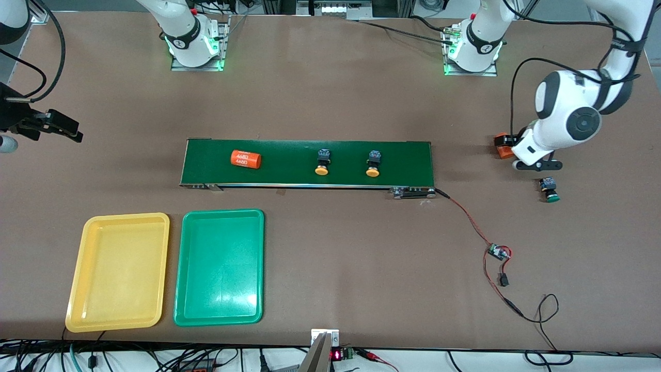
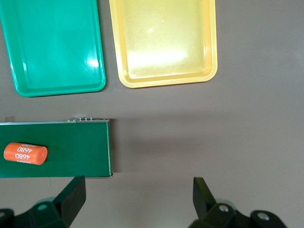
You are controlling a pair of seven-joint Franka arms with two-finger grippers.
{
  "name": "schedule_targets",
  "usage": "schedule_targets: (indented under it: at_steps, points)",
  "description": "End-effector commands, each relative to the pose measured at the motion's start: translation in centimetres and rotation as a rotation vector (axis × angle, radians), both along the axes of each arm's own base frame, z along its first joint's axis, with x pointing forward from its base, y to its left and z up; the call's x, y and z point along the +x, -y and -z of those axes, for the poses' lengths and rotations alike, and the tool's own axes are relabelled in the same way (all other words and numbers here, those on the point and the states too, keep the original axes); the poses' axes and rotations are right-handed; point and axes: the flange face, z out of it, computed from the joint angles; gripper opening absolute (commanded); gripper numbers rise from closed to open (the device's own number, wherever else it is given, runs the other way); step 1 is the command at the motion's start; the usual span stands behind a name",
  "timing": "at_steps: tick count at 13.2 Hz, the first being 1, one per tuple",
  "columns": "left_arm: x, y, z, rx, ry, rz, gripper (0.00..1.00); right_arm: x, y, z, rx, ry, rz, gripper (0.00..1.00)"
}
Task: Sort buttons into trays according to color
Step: 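Grasp the second orange cylinder with the left gripper while the right gripper reaches out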
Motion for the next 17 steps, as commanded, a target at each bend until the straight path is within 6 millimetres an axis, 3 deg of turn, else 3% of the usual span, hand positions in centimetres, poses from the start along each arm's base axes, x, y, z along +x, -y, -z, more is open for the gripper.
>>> schedule_targets:
  at_steps: [1, 4, 5, 7, 9, 11, 13, 15, 17]
  points:
    - [-1.7, 0.1, 1.6, -0.011, 0.013, -0.029, 1.00, 0.1, -1.2, -0.4, 0.036, 0.014, 0.002, 1.00]
    - [-2.4, -0.2, 4.3, -0.026, 0.042, -0.019, 0.97, 0.5, -2.0, 0.8, 0.112, -0.010, 0.013, 1.00]
    - [-2.4, -0.5, 4.8, -0.027, 0.054, -0.026, 0.84, 0.8, -2.5, 1.2, 0.112, -0.015, 0.000, 1.00]
    - [-2.1, -0.6, 4.3, -0.026, 0.065, -0.023, 0.47, 1.7, -3.7, 2.9, 0.114, -0.036, -0.015, 1.00]
    - [-1.5, -0.7, 3.3, -0.038, 0.070, 0.040, 0.26, 2.8, -6.0, 4.5, 0.097, -0.034, -0.058, 1.00]
    - [-0.7, -0.8, 1.9, -0.054, 0.090, 0.126, 0.20, 3.4, -9.9, 6.5, 0.093, -0.057, -0.101, 1.00]
    - [0.8, 0.7, -0.1, -0.054, 0.064, 0.177, 0.22, 2.8, -14.8, 7.1, 0.085, -0.065, -0.029, 1.00]
    - [2.7, 4.0, -1.9, -0.076, 0.041, 0.301, 0.22, 2.2, -18.7, 7.7, 0.084, -0.061, 0.011, 1.00]
    - [4.0, 8.2, -3.2, -0.109, 0.054, 0.505, 0.22, 2.2, -21.7, 9.6, 0.085, -0.063, -0.024, 1.00]
